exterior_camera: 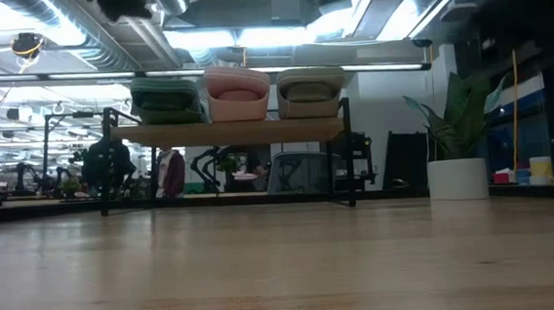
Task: Pick and place slippers onto the shelf
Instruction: Return to Home Position
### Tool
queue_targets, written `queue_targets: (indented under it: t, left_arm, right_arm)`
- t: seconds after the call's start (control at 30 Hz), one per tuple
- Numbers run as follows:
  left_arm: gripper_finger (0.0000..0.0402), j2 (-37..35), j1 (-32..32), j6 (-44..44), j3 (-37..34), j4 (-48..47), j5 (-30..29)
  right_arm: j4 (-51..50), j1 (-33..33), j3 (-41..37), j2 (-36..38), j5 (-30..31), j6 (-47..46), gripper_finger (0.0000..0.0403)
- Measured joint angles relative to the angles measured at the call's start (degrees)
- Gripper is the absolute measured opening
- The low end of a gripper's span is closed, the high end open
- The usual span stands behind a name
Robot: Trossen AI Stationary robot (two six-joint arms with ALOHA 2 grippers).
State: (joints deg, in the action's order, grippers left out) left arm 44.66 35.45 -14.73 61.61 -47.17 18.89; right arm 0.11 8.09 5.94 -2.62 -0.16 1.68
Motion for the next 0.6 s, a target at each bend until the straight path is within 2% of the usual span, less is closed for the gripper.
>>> queue_targets:
  t: [0.2,0.27,0.43,0.5,0.6]
  left_arm:
    - [0.0176,-15.65,-6.51,9.02,-18.87,17.45,-1.18]
    - [0.0176,-20.00,-8.62,9.67,-23.76,20.21,-1.93]
    - [0.0176,-31.03,-11.02,9.57,-27.82,18.30,-13.96]
    - [0.0176,-34.86,-11.30,9.96,-28.27,17.69,-13.48]
    - [0.0176,-39.40,-11.81,11.66,-30.41,17.21,-9.41]
  right_arm:
    - [-10.84,0.01,7.92,-0.01,-1.01,0.12,0.0092]
    - [-13.99,0.01,10.30,0.00,-0.99,0.60,0.0092]
    - [-21.48,0.01,16.88,0.01,-0.99,1.65,0.0092]
    - [-22.85,0.01,18.57,0.01,-0.99,1.78,0.0092]
    - [-21.95,0.01,18.05,0.01,-1.01,1.03,0.0092]
